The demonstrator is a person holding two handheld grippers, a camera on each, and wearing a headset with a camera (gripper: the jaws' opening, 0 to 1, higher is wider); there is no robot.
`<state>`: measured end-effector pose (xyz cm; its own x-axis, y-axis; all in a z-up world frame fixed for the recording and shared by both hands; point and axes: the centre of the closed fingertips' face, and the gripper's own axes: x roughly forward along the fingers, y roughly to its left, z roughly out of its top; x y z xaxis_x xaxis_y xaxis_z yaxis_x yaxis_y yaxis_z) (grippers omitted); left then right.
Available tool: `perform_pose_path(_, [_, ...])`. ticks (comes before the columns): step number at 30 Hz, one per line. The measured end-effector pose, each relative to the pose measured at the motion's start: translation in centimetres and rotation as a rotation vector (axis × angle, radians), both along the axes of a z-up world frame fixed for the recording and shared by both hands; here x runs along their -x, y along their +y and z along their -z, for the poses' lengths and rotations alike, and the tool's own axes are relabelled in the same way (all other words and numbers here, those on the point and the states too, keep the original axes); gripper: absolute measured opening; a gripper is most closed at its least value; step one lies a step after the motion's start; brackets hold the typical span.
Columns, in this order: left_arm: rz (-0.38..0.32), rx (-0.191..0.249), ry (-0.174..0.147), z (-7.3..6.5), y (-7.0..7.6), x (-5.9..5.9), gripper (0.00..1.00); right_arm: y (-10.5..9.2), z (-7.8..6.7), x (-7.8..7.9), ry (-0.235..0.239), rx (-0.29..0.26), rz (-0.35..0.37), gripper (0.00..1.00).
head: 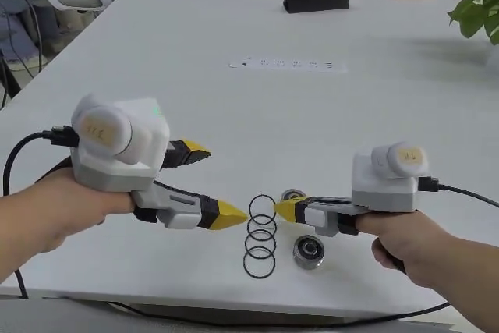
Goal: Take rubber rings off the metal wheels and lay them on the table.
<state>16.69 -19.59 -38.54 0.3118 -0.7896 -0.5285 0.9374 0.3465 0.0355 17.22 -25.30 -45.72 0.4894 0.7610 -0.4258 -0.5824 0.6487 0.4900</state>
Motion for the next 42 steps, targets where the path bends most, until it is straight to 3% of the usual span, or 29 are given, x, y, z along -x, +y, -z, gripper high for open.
perform_pose_path(18, [-0.006, -0.005, 0.008, 0.32, 0.17, -0.16, 0.66, -0.04, 0.67, -0.22, -0.028, 0.066, -0.032, 0.00])
perform_pose_path(32, [0.000, -0.012, 0.010, 0.49, 0.11, -0.37, 0.66, 0.29, 0.69, -0.15, -0.108, 0.163, -0.097, 0.01])
perform_pose_path(42, [0.006, -0.016, 0.011, 0.60, -0.04, -0.58, 0.66, 0.16, 0.26, -0.45, -0.144, 0.192, -0.111, 0.05])
